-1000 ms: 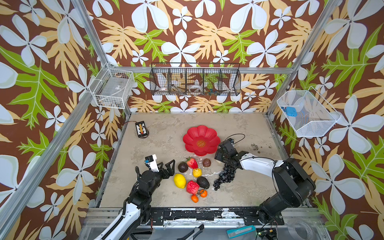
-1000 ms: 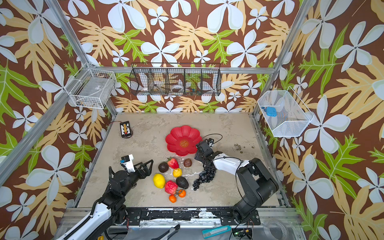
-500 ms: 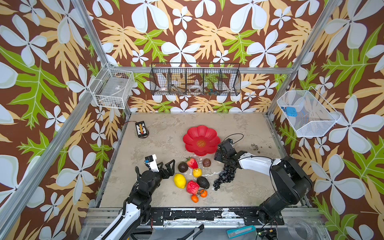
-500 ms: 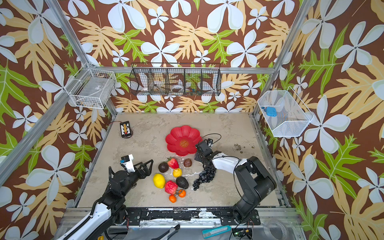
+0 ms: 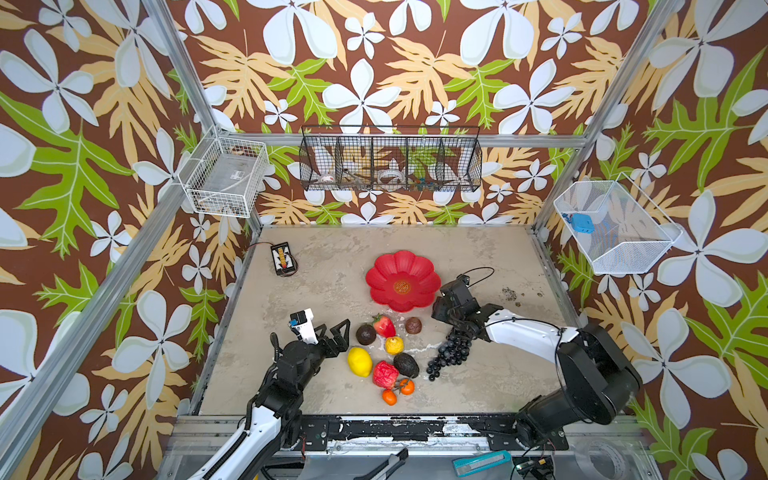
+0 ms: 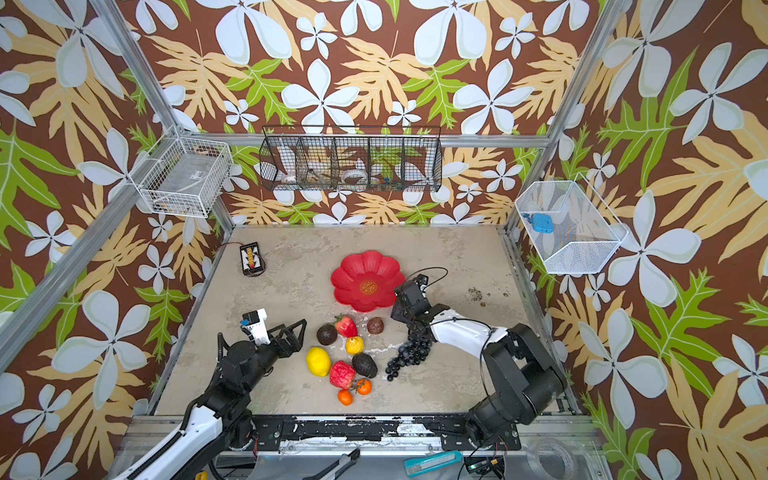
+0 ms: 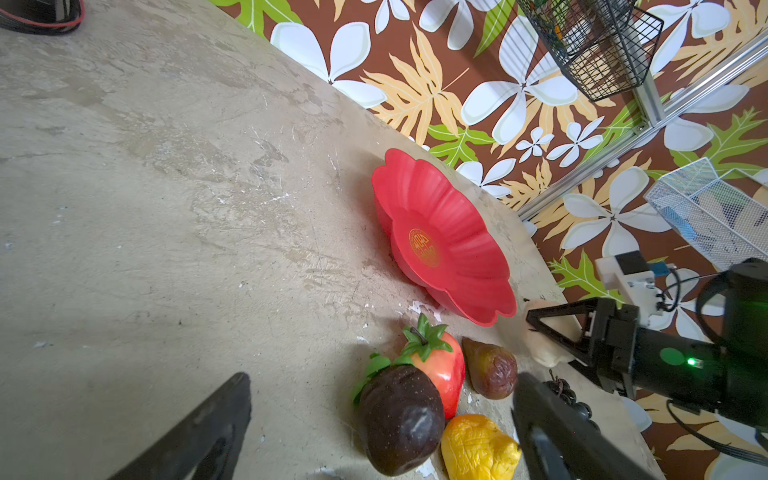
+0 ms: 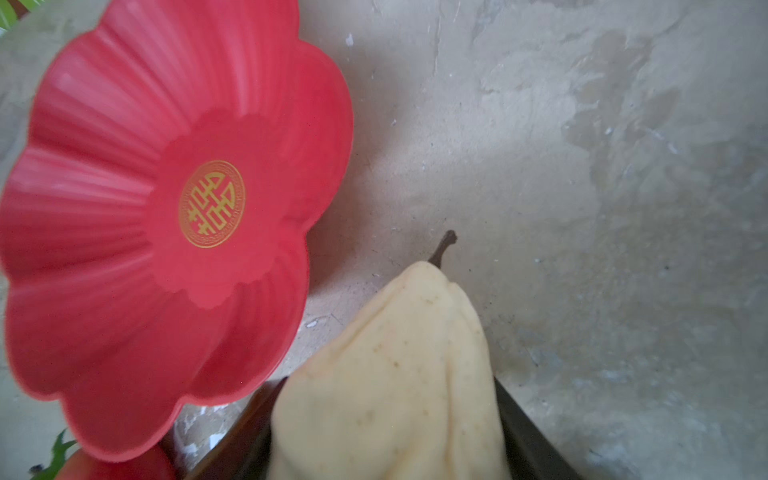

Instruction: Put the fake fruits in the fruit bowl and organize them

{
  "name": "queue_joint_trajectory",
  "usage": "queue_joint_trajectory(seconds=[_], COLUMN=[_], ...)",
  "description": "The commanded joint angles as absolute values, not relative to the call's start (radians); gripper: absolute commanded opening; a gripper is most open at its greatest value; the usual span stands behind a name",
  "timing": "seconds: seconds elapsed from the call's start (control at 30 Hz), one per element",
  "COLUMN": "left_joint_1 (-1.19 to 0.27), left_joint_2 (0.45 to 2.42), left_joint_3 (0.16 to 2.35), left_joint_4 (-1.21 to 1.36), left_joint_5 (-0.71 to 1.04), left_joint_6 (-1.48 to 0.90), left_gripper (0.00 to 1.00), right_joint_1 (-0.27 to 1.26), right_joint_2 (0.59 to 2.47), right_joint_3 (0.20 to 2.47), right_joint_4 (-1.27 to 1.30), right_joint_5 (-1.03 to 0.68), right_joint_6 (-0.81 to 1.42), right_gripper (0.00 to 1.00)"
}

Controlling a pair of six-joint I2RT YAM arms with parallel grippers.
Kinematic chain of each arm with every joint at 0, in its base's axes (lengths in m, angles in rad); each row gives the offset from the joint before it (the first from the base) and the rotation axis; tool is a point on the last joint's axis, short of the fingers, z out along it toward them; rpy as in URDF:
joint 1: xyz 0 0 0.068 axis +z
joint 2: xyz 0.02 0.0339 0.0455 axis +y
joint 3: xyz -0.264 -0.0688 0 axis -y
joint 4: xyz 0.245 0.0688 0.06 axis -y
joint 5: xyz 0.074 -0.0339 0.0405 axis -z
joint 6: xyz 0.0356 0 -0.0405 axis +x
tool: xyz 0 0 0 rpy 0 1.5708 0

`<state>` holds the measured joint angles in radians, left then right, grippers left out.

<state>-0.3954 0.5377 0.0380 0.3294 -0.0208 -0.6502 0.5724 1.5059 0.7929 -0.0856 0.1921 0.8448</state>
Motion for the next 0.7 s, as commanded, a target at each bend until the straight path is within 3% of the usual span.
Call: queue_joint_trajectory(seconds=[0.0,0.2,0.43,0.67], left_joint_1=[-0.394,-0.395,-0.397,-0.402], left_joint_2=[0.565,0.714,0.897,1.003], left_joint_3=[0.031,0.128,0.330,0.481], left_joint_4=[0.383,0.414,0.382,0.344], left_joint_5=[0.013,0.172,0.320,0.475], left_joint_6=[-0.657,-0.758,-0.820,-0.816], left_gripper=[0.99,0.98,0.95,0.91], right_joint_1=[0.577,0.690,0.787,0.909], right_joint_2=[1.445,1.322,1.241,1.250], right_joint_3=[0.767,0.713,0.562,0.553], right_joint_4=[-0.039,0.110,0.492,0.539], right_joint_5=[0.204,0.208,0.107,0.174], right_joint_6=[0.784,0.566,0.324,0.113], right_gripper=[0.64,0.64,0.65,0.64])
